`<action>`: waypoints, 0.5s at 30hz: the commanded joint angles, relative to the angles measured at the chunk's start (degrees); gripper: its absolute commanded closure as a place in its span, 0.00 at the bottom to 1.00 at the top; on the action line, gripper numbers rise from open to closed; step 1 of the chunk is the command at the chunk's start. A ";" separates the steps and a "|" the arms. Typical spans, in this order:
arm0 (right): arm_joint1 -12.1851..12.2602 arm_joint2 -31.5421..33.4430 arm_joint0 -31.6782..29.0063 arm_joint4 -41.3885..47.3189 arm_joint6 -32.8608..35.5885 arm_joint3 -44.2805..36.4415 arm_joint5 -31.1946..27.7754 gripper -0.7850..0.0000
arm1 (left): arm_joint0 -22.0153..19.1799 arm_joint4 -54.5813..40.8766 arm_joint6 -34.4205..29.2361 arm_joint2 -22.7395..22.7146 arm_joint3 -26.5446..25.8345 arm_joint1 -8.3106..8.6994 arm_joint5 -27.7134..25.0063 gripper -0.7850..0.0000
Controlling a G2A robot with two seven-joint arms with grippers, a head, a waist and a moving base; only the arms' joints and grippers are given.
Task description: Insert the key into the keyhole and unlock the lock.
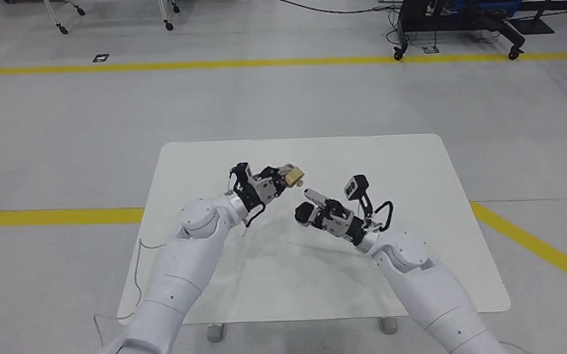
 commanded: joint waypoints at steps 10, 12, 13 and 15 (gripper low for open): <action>-1.14 -1.49 4.10 12.18 11.36 8.20 2.09 0.63 | -0.14 0.97 -5.47 0.40 -0.13 0.42 0.70 1.00; -1.36 -1.84 4.74 12.77 11.44 9.17 2.40 0.62 | -0.19 0.44 -5.82 0.26 -0.10 0.43 0.72 1.00; -1.45 -1.95 5.00 13.24 11.81 9.57 2.62 0.62 | -0.23 0.43 -5.93 0.25 -0.08 0.44 0.69 1.00; -1.59 -2.06 5.42 13.97 12.55 10.24 2.80 0.62 | -0.26 0.45 -6.06 0.26 -0.05 0.47 0.57 1.00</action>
